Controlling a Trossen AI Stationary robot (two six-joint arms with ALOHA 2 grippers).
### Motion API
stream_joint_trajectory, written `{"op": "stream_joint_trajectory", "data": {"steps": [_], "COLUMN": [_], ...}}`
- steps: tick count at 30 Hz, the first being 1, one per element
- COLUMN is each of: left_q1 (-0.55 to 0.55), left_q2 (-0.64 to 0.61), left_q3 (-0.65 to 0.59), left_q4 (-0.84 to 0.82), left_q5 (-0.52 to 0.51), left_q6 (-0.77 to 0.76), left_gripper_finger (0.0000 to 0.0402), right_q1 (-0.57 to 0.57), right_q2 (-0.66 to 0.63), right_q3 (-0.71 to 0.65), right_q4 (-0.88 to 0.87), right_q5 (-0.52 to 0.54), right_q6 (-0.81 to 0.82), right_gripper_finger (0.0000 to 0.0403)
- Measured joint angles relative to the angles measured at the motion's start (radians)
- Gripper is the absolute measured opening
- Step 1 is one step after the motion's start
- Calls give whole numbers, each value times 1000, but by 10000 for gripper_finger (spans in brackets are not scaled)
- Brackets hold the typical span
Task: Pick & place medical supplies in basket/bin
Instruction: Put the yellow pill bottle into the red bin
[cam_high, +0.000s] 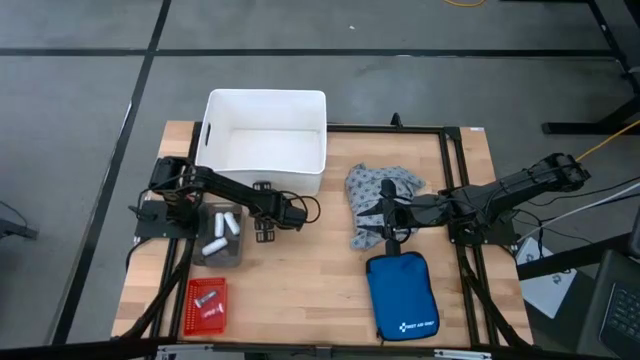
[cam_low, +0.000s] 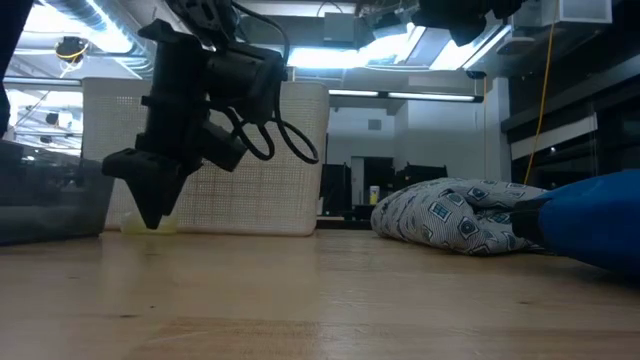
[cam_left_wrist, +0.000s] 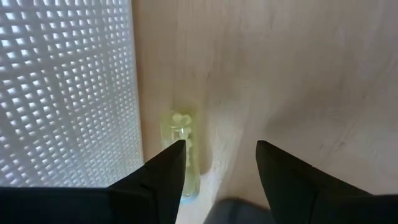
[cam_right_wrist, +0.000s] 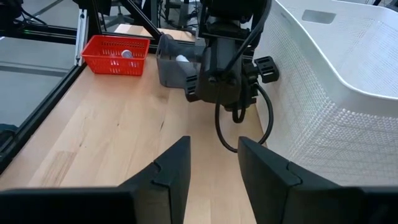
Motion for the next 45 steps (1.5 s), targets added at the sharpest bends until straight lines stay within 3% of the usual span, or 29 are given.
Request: {"op": "stream_joint_trajectory", "data": {"steps": [13,21,24,28,37,45], "left_q1": [-46,-124,-145,-175,-227,-206], "left_q2": [0,0,0,0,0,0], "left_q3": [0,0,0,0,0,0], "left_q4": [-2,0,4,9,-26,-81], "left_q5": [-81,-30,-35,-135,-230,-298], "left_q6": [-67,-145,-246,-413,-681,-845], "left_gripper_finger": [170,143,130,105,10,1], "right_q1": [0,0,0,0,0,0], "right_q2": [0,0,0,0,0,0], "right_q3": [0,0,0,0,0,0], "right_q4": [1,1,2,2,27,29], "right_q5": [0,1,1,4,5,34], "right_q6": [42,58,75,75,80,78], "right_gripper_finger": [135,135,135,135,135,135]}}
